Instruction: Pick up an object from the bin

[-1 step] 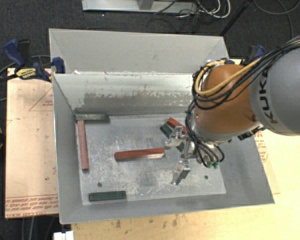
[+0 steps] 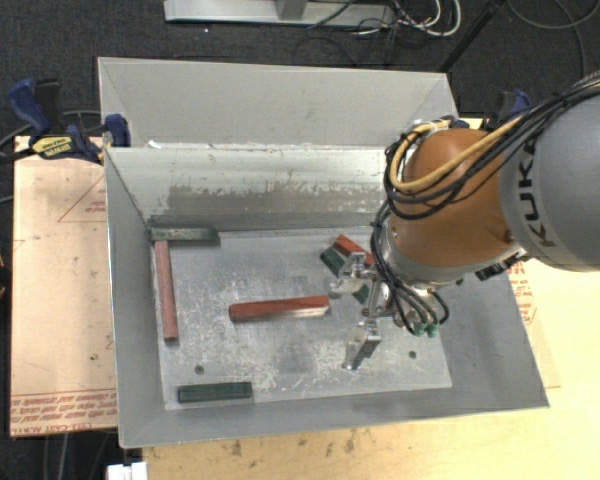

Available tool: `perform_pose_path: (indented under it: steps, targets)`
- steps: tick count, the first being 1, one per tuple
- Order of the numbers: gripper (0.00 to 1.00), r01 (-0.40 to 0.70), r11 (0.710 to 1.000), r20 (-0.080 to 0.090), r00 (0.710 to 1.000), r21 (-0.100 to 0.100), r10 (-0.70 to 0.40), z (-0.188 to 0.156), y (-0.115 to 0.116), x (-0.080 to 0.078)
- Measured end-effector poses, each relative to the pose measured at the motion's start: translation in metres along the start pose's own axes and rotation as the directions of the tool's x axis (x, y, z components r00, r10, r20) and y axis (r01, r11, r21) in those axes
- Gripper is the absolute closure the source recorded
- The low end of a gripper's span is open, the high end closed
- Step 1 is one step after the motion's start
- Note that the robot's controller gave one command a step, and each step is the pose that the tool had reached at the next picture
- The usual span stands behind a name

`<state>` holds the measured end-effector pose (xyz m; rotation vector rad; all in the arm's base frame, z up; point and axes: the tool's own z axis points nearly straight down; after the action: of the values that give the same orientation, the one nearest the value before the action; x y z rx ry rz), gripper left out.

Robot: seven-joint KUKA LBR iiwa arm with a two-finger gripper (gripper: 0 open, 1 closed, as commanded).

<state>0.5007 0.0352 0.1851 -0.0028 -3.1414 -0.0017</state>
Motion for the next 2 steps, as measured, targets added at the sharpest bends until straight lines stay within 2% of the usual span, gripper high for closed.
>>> perform_pose_path:
  steps: [1,2]
  targets:
    - [1.0,0.04,0.999,-0.002,0.999,0.0,-0.04,0.1094,0.01,-0.0574]
    - [0.0,0.039,0.999,0.01,0.999,-0.001,-0.039,0.1099,0.0105,-0.0592]
